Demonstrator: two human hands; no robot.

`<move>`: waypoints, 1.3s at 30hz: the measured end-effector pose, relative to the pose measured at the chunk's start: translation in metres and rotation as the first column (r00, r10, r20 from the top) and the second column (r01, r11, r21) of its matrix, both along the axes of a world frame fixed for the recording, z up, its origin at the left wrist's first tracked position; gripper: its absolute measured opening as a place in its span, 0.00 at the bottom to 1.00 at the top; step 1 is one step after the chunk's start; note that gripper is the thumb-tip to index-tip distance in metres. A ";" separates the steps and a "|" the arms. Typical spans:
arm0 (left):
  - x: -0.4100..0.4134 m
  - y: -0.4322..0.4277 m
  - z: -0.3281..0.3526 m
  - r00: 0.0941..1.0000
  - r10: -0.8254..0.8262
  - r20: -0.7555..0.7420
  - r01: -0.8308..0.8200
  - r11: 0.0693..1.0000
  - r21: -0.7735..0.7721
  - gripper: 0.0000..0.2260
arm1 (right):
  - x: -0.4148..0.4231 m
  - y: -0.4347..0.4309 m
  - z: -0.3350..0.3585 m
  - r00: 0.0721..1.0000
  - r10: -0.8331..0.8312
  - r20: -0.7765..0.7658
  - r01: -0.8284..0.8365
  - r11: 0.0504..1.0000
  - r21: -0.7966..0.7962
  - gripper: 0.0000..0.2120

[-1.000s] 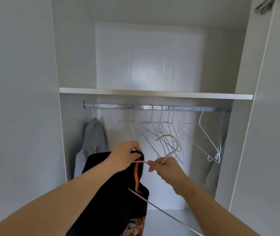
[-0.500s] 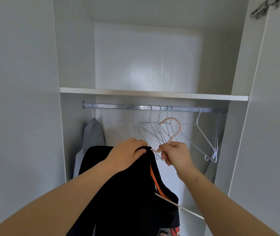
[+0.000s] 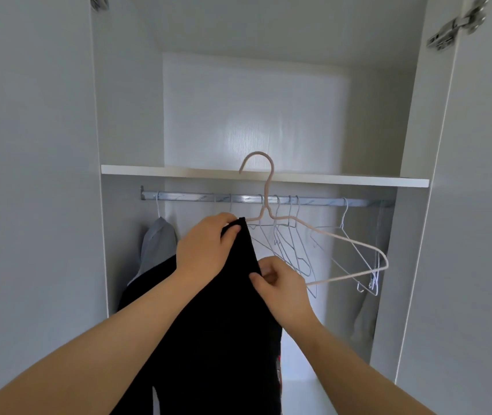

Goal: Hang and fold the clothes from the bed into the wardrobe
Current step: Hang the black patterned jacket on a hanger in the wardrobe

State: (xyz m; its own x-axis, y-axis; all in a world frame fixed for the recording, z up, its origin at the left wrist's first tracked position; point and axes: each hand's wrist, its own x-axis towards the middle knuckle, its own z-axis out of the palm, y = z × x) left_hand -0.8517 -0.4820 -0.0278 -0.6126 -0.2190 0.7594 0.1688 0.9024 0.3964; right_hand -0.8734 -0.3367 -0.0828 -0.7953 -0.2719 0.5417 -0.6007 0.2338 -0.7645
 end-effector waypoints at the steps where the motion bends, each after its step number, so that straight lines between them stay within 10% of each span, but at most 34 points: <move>1: 0.001 -0.003 0.002 1.000 0.014 0.001 -0.014 1.000 0.013 0.12 | 0.002 0.000 0.001 0.998 0.058 0.028 -0.058 0.998 -0.012 0.09; 10: 0.013 -0.021 0.024 0.995 0.035 -0.095 -0.035 0.999 0.002 0.12 | 0.000 0.009 -0.013 0.839 0.388 0.381 -0.482 0.855 0.191 0.10; 19: 0.032 -0.063 0.028 0.987 0.131 -0.094 -0.142 0.982 -0.128 0.14 | -0.027 0.042 -0.019 0.998 0.055 -0.013 -0.020 0.565 0.825 0.13; 27: 0.052 -0.082 0.011 0.959 0.130 -0.252 -0.228 0.881 -0.414 0.27 | -0.045 0.073 -0.004 0.993 -0.046 -0.106 0.102 0.773 0.626 0.09; 32: 0.050 -0.088 0.003 0.961 0.124 -0.248 -0.218 0.891 -0.399 0.34 | -0.052 0.072 0.002 0.973 -0.199 0.115 0.176 0.966 0.187 0.16; 37: 0.043 -0.084 0.001 0.952 0.153 -0.265 -0.245 0.900 -0.361 0.17 | -0.054 0.070 0.005 0.944 -0.241 0.225 0.247 0.969 0.001 0.37; 39: 0.040 -0.081 0.001 0.954 0.179 -0.241 -0.249 0.920 -0.303 0.09 | -0.057 0.073 0.007 0.930 -0.275 0.245 0.283 0.959 0.001 0.31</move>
State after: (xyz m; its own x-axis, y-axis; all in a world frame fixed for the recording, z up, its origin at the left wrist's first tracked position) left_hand -0.8116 -0.5629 -0.0265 -0.4026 -0.0461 0.9142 0.0026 0.9987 0.0515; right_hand -0.9308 -0.2635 -0.0755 -0.9439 -0.0056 0.3301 -0.3125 0.3372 -0.8880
